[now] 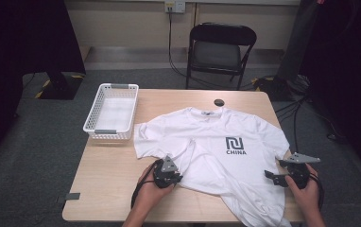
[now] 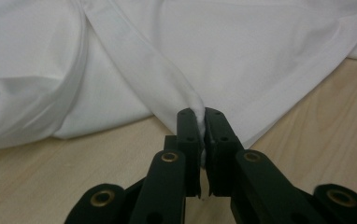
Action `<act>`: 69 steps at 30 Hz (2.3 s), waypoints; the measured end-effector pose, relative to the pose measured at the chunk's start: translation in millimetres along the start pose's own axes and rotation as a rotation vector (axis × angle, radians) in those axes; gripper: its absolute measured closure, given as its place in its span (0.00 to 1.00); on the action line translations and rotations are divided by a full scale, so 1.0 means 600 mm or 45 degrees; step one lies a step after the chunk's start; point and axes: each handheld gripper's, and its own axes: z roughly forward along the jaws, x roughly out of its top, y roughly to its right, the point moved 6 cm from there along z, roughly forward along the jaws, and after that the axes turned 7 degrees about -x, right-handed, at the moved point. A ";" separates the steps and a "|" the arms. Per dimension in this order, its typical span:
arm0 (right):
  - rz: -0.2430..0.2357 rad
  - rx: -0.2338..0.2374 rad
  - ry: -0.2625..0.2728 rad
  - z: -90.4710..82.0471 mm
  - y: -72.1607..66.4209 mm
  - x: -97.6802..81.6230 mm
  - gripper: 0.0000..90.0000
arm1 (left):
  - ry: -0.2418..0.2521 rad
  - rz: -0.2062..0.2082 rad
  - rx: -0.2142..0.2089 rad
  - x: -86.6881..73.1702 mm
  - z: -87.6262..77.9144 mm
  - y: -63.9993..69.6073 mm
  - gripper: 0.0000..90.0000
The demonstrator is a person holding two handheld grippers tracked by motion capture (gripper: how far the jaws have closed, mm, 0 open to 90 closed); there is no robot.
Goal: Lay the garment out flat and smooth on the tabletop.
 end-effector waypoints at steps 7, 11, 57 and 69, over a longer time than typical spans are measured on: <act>0.000 0.000 0.000 0.000 0.000 0.000 0.16 | 0.009 -0.018 -0.039 -0.016 -0.024 -0.001 0.96; 0.000 0.000 0.000 0.000 0.000 0.000 0.16 | 0.031 -0.039 -0.052 -0.024 -0.041 -0.002 0.96; 0.001 0.001 -0.001 0.000 0.000 0.000 0.16 | 0.060 -0.180 0.122 -0.031 -0.033 -0.038 0.58; 0.001 0.001 0.000 0.000 0.000 0.000 0.16 | -0.054 -0.158 0.076 -0.047 -0.041 -0.022 1.00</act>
